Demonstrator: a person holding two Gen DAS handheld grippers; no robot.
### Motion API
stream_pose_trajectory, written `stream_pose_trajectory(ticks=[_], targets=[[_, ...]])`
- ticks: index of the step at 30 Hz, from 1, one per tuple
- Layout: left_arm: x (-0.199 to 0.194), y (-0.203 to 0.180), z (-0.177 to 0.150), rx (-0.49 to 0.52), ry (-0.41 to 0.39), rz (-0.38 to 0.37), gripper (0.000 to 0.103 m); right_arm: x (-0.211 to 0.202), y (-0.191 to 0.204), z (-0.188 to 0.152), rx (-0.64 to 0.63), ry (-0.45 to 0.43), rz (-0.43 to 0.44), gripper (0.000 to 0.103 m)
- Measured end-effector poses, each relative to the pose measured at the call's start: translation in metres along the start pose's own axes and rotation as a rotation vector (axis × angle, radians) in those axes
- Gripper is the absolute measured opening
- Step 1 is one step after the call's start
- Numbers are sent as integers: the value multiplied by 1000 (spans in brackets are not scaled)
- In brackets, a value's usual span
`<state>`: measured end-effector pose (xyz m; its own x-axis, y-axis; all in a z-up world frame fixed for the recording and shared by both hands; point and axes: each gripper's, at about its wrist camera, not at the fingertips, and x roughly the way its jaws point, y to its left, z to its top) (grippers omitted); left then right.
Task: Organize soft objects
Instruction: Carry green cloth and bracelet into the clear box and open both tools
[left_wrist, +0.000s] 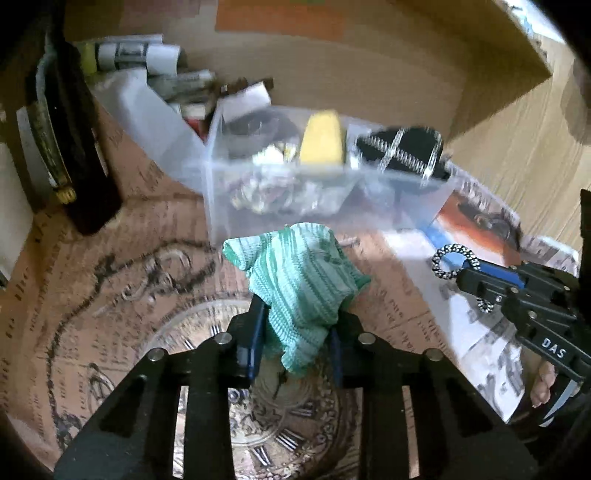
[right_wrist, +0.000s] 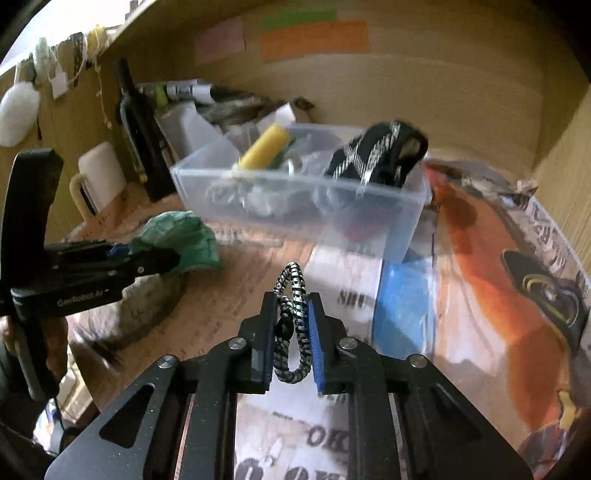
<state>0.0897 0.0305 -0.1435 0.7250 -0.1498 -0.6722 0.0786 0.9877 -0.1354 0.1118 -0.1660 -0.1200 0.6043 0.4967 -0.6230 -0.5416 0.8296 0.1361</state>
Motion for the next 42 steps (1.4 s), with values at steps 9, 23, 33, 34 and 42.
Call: stream_pose_trajectory(ticks=[9, 23, 33, 34, 42], targets=[[-40, 2, 42, -21, -185, 5, 29, -18, -2, 43, 17, -142, -5, 15], [-10, 16, 107, -48, -213, 27, 30, 13, 1, 99, 0, -201, -23, 15], [47, 17, 121, -45, -112, 32, 30, 67, -13, 108, 24, -85, -41, 15], [53, 17, 121, -44, -98, 31, 30, 72, -16, 107, 30, -69, -40, 15], [75, 21, 117, -71, -33, 9, 36, 86, -19, 102, 25, -31, -40, 27]])
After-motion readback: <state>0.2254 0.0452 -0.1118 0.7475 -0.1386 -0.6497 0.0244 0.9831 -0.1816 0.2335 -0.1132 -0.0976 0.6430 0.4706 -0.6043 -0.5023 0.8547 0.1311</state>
